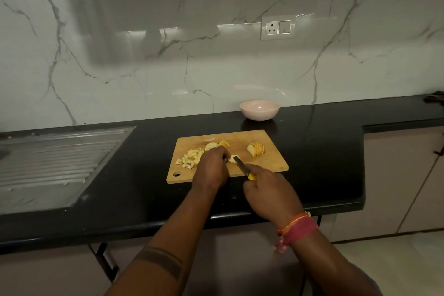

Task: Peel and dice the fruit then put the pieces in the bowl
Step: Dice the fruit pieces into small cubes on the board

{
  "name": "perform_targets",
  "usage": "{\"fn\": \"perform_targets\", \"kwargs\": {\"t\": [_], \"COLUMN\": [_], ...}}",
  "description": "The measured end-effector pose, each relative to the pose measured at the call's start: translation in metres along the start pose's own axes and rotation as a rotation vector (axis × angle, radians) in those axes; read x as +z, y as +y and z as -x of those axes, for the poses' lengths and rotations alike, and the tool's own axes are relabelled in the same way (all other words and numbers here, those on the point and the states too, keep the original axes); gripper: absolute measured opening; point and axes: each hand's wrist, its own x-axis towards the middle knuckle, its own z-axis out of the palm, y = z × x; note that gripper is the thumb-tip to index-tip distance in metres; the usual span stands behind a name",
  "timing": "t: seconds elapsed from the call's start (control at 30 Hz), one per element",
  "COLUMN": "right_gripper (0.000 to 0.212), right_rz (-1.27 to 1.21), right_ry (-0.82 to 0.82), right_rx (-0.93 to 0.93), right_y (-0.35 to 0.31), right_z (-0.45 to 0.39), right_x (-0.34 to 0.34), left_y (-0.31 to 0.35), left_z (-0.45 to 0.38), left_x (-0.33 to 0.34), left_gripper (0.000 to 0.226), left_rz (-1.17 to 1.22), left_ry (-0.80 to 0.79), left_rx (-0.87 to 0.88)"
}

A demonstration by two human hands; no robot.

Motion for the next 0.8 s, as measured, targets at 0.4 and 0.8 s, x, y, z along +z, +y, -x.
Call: {"fn": "perform_targets", "kwargs": {"t": [0.4, 0.8], "right_gripper": [0.056, 0.053], "right_rz": [0.028, 0.124], "right_ry": [0.045, -0.004], "right_rx": [0.081, 0.133], "right_y": [0.009, 0.017], "right_z": [-0.019, -0.043], "right_x": [-0.002, -0.002], "left_y": [-0.001, -0.007], "left_z": [-0.007, -0.007], "left_x": [0.019, 0.013], "left_gripper": [0.072, 0.041], "left_rz": [-0.125, 0.03], "left_ry": [-0.046, -0.027], "left_rx": [0.14, 0.205]}}
